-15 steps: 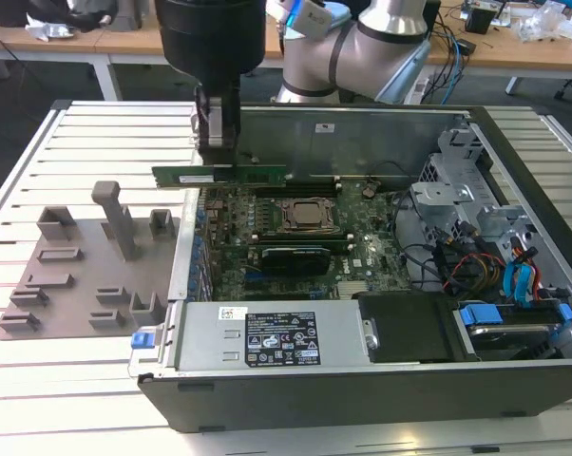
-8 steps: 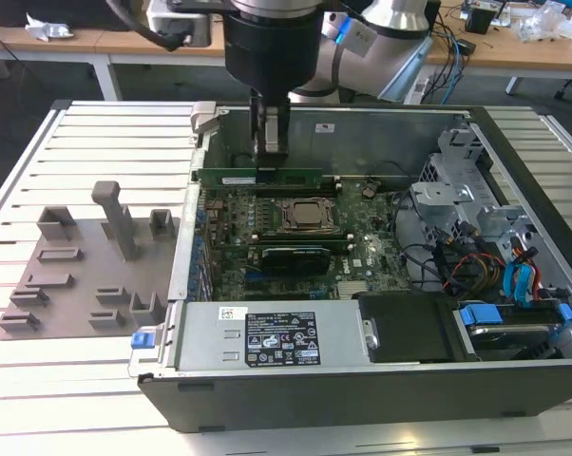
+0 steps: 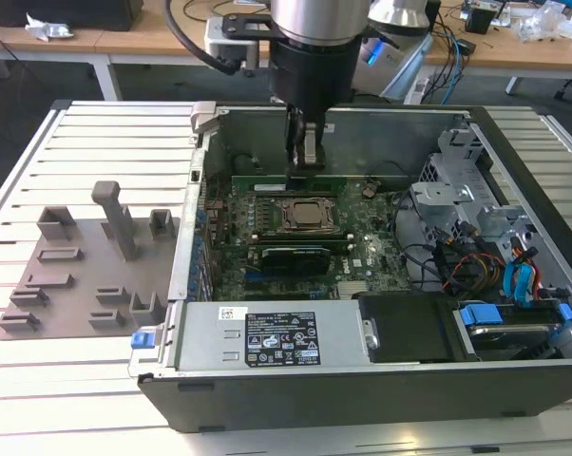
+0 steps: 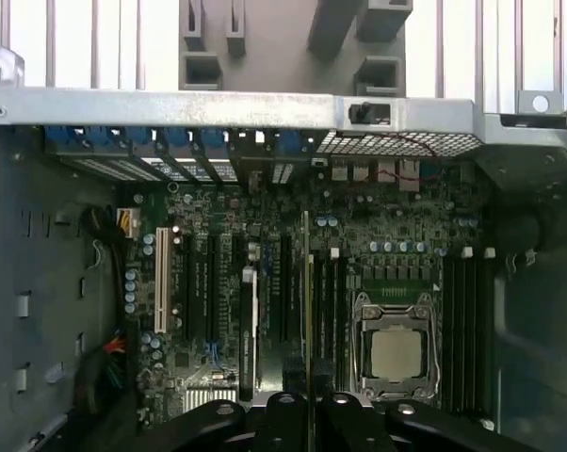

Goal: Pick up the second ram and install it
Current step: 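Pick up the second ram and move it above second insertion slot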

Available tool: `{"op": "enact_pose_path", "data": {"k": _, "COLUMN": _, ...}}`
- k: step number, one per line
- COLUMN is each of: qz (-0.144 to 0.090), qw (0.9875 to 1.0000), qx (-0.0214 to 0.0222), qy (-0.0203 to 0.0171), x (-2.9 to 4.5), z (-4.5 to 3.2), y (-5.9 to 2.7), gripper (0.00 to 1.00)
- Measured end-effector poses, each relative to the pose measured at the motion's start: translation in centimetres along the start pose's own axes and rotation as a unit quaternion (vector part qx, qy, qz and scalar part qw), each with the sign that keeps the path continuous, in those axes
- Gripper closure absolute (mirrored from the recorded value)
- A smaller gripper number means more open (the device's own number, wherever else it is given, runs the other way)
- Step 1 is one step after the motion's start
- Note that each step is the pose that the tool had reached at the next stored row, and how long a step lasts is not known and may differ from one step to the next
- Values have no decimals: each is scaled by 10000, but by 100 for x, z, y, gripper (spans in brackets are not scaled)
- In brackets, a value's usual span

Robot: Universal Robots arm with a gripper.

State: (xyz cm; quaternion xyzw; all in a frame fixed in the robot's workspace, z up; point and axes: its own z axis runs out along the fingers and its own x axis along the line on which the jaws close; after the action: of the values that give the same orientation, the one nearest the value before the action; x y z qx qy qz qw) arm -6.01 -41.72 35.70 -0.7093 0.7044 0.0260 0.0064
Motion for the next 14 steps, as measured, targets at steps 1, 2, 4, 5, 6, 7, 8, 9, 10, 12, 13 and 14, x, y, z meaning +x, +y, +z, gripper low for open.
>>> {"op": "enact_pose_path", "data": {"k": 1, "qz": 0, "qw": 10000, "qx": -1, "qy": 1, "x": -5, "z": 17, "y": -20, "gripper": 87}}
{"op": "enact_pose_path", "data": {"k": 2, "qz": 1, "qw": 10000, "qx": -2, "qy": -1, "x": -11, "z": 39, "y": -45, "gripper": 87}}
{"op": "enact_pose_path", "data": {"k": 4, "qz": 2, "qw": 10000, "qx": -4, "qy": 0, "x": -24, "z": 81, "y": -89, "gripper": 87}}
{"op": "enact_pose_path", "data": {"k": 5, "qz": 1, "qw": 10000, "qx": -4, "qy": 0, "x": -25, "z": 82, "y": -93, "gripper": 87}}
{"op": "enact_pose_path", "data": {"k": 6, "qz": 2, "qw": 10000, "qx": -4, "qy": 1, "x": -26, "z": 81, "y": -96, "gripper": 87}}
{"op": "enact_pose_path", "data": {"k": 7, "qz": 1, "qw": 10000, "qx": -4, "qy": 0, "x": -26, "z": 82, "y": -97, "gripper": 87}}
{"op": "enact_pose_path", "data": {"k": 8, "qz": 2, "qw": 10000, "qx": -4, "qy": 0, "x": -26, "z": 82, "y": -97, "gripper": 87}}
{"op": "enact_pose_path", "data": {"k": 9, "qz": 2, "qw": 10000, "qx": -4, "qy": 0, "x": -26, "z": 82, "y": -97, "gripper": 87}}
{"op": "enact_pose_path", "data": {"k": 10, "qz": 2, "qw": 10000, "qx": -4, "qy": 0, "x": -26, "z": 82, "y": -97, "gripper": 87}}
{"op": "enact_pose_path", "data": {"k": 12, "qz": 2, "qw": 10000, "qx": -4, "qy": 0, "x": -26, "z": 82, "y": -98, "gripper": 87}}
{"op": "enact_pose_path", "data": {"k": 13, "qz": 2, "qw": 10000, "qx": -4, "qy": 0, "x": -26, "z": 82, "y": -98, "gripper": 87}}
{"op": "enact_pose_path", "data": {"k": 14, "qz": 2, "qw": 10000, "qx": -4, "qy": 0, "x": -26, "z": 82, "y": -98, "gripper": 87}}
